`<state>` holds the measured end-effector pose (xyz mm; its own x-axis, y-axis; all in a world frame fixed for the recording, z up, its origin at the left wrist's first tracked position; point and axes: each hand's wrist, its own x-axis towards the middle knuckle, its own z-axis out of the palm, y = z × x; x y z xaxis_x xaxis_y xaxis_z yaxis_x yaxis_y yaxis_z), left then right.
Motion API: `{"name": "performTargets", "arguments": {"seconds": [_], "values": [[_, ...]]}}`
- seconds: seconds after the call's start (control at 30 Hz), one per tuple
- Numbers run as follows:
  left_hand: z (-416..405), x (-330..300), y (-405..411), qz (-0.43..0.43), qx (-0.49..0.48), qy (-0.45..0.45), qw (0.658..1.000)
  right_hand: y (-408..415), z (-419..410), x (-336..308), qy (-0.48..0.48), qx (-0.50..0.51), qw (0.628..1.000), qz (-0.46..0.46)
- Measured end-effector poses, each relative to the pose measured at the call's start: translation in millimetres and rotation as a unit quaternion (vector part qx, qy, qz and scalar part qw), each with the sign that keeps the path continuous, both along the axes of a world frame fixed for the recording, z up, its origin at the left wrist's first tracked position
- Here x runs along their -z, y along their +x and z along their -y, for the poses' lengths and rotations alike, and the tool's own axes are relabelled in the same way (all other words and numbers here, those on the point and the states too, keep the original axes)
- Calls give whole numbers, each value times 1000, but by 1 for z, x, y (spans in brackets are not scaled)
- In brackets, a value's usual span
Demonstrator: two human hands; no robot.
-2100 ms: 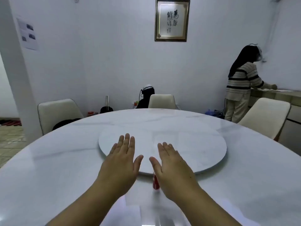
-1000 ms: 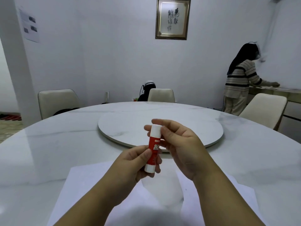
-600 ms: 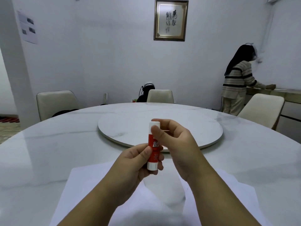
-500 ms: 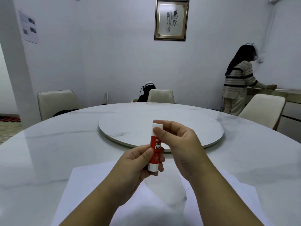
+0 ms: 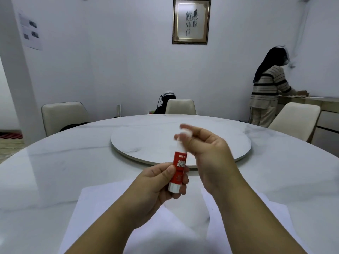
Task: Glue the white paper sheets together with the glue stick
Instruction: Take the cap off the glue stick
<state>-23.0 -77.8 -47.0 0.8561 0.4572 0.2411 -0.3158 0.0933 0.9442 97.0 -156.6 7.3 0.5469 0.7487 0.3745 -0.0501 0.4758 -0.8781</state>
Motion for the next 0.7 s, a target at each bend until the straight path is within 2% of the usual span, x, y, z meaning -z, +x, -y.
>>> {"name": "performTargets", "arguments": {"seconds": [0.07, 0.13, 0.17, 0.27, 0.37, 0.53, 0.7], "values": [[0, 3, 0, -16, 10, 19, 1000, 11, 0, -6, 92, 31, 992, -84], [-4, 3, 0, 9, -15, -4, 1000, 24, -2, -4, 133, 78, 982, -109], [-7, 1, -1, 34, -37, -29, 998, 28, -5, 3, 107, 112, 984, -89], [-16, -4, -6, 94, -86, -97, 987, 32, -23, 36, -76, 218, 971, 57], [-18, -7, -8, 98, -105, -123, 982, 35, -38, 66, -172, 241, 944, 149], [-16, -10, -8, 96, -111, -122, 982, 43, -52, 90, -293, 272, 887, 231], [-15, -10, -7, 94, -107, -115, 983, 48, -58, 95, -375, 303, 839, 253]]}}
